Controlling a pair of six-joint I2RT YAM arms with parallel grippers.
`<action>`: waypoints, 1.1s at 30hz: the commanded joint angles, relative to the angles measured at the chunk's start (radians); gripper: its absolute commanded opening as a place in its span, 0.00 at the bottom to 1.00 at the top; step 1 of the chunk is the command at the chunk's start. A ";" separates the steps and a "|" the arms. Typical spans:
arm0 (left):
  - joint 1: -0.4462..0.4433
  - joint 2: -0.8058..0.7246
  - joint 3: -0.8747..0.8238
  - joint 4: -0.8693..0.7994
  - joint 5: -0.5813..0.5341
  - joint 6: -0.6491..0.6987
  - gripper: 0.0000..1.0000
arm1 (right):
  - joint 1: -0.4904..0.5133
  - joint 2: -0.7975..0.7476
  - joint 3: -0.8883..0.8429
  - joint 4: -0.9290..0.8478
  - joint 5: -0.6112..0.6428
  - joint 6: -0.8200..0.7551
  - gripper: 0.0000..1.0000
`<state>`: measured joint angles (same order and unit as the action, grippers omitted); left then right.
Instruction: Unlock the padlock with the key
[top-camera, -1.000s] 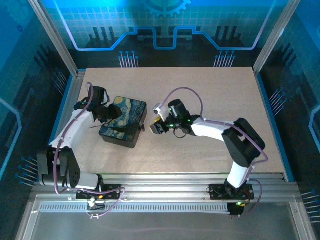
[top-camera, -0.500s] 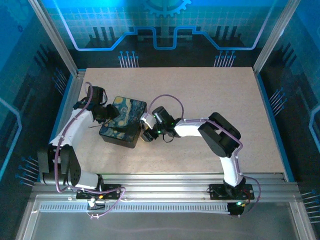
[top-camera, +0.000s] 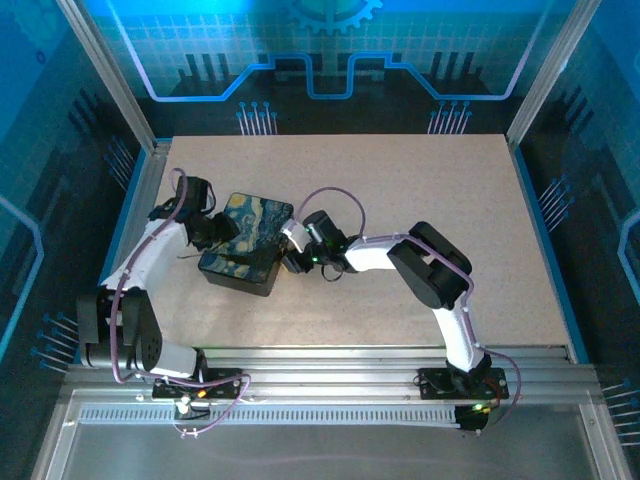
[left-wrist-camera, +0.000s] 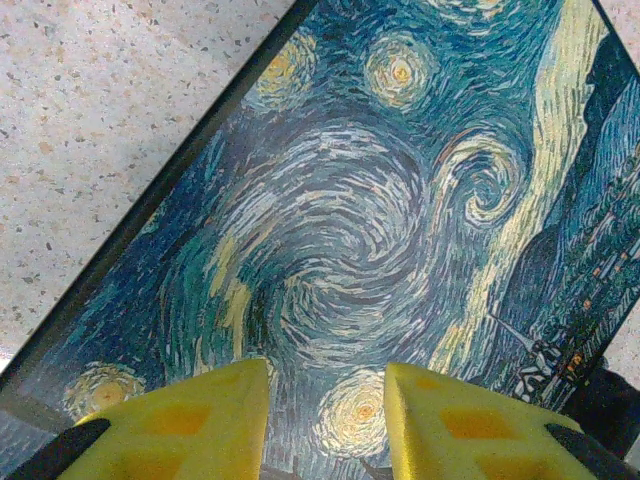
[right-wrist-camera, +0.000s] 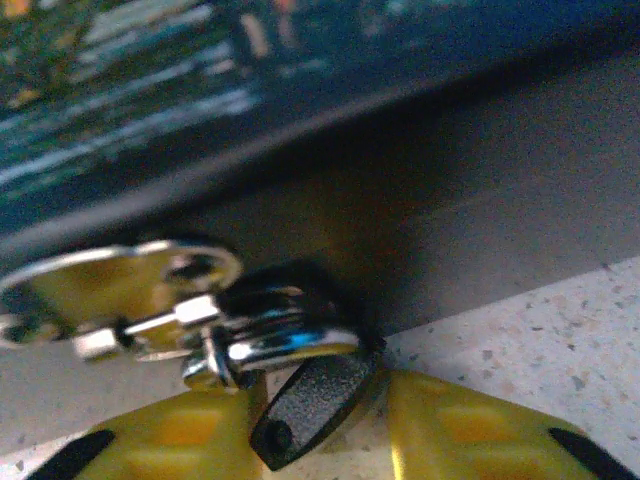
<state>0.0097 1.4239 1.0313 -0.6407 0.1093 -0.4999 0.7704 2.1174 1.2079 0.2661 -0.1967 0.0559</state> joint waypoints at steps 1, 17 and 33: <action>0.007 0.004 0.001 0.000 0.005 -0.014 0.36 | -0.036 -0.011 -0.055 0.097 -0.042 0.031 0.32; 0.007 0.001 0.006 -0.003 0.015 -0.020 0.35 | -0.081 -0.039 -0.126 0.221 -0.162 0.079 0.25; -0.013 0.010 0.001 -0.013 0.022 -0.014 0.35 | -0.065 0.023 -0.002 0.130 -0.175 0.038 0.26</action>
<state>0.0032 1.4242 1.0313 -0.6415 0.1131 -0.5034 0.7002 2.1109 1.1805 0.4095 -0.3500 0.0994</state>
